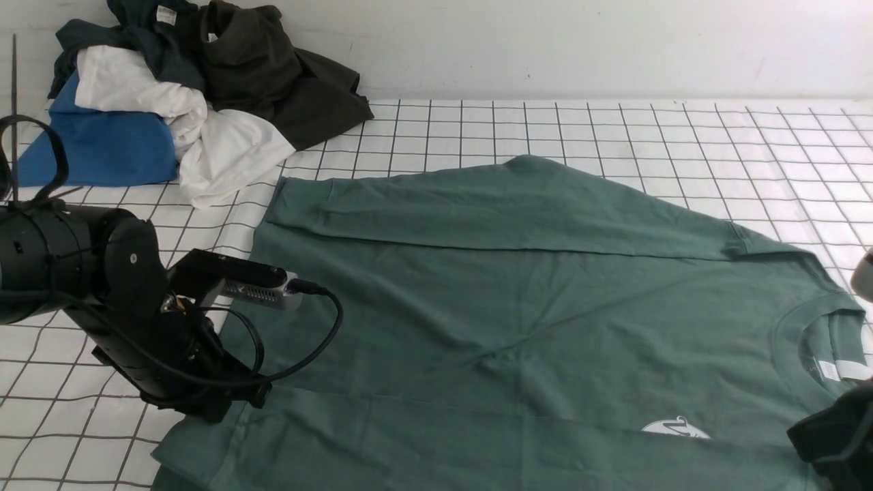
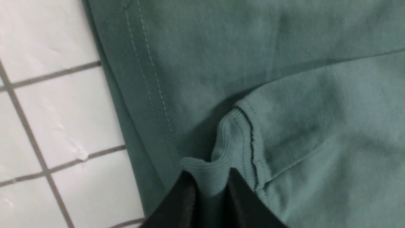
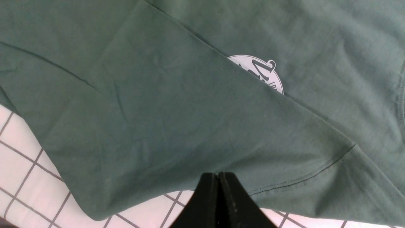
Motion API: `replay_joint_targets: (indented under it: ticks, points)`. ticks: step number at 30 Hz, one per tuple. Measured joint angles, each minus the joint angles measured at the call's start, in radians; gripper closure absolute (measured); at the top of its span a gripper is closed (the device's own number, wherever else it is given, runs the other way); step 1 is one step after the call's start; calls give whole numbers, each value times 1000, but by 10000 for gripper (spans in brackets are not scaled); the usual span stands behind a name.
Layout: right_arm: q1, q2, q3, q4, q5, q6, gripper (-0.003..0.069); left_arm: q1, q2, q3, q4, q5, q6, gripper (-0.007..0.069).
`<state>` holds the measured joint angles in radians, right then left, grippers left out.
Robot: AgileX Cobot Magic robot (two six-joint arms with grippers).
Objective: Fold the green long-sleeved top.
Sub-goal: Use the left arm to clamp the cuff closest to it, then use the left arm to drag and place the cuff at the centered position on the left edge of the fabric, then use the left arm to clamp the cuff farthest from it
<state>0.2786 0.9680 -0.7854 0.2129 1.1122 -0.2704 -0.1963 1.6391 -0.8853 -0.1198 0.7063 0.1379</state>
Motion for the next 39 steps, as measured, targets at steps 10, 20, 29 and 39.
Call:
replay_joint_targets:
  ticks: [10, 20, 29, 39]
  points:
    - [0, 0, 0, -5, -27, 0, 673, 0, -121, -42, -1, 32, 29, 601]
    - [0, 0, 0, -37, -59, 3, 673, 0, -49, -286, -1, 82, 29, 601]
    - [0, 0, 0, -109, -59, 55, 673, 0, 157, -395, 62, 103, 19, 587]
    - [0, 72, -18, -127, -59, 65, 673, 0, 299, -623, 168, 204, -96, 311]
